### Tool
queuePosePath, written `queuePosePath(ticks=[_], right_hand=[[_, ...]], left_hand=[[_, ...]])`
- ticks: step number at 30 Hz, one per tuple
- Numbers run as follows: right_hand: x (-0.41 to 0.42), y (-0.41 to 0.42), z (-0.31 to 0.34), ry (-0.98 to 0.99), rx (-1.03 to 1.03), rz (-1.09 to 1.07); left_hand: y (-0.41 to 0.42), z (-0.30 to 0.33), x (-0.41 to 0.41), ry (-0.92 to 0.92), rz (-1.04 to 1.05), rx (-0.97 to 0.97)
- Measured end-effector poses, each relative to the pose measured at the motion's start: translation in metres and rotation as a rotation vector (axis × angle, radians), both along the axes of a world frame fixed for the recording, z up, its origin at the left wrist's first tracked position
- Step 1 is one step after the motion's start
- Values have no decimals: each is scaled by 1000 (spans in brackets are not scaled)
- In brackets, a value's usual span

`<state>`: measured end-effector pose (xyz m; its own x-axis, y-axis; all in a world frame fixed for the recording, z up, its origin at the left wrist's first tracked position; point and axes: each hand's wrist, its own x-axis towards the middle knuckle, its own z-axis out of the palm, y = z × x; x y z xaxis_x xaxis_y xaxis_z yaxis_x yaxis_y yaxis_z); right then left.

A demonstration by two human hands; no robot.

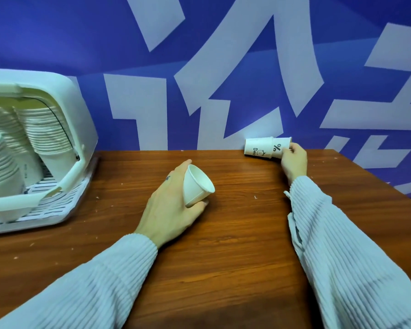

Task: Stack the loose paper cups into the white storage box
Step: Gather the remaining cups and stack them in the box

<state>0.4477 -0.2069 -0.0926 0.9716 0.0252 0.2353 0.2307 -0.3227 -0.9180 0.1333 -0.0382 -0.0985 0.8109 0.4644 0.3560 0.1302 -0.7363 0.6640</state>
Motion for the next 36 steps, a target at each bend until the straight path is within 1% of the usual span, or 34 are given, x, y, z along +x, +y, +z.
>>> queuePosePath(ticks=[5,9,13,15,19,22,24,31,33,36], right_hand=[[-19,34,-1,-70,-97,160],[-40,66,-7,-120,-328,144],[-54,82,-9,-186,-421,130],[-60,79,-9,-169,-409,161],[-83,68,-9,-137,-290,225],[-110,62,-5,-155,-204,249],[-129,58,-3,-167,-163,250],[-190,52,16,-169,-60,305],[-208,55,28,-188,-5,349],[-239,70,54,-247,6,453]], left_hand=[[3,-6,1,-4,-26,12],[6,-5,2,-12,-19,-30],[7,-6,1,-41,-17,-45],[8,-6,1,-46,-17,-57],[7,-3,-1,-66,-13,-115],[7,2,-5,-130,47,-206],[8,7,-8,-176,94,-231],[10,28,-34,-223,102,-167],[14,34,-48,-242,122,-126],[28,43,-72,-266,200,-72]])
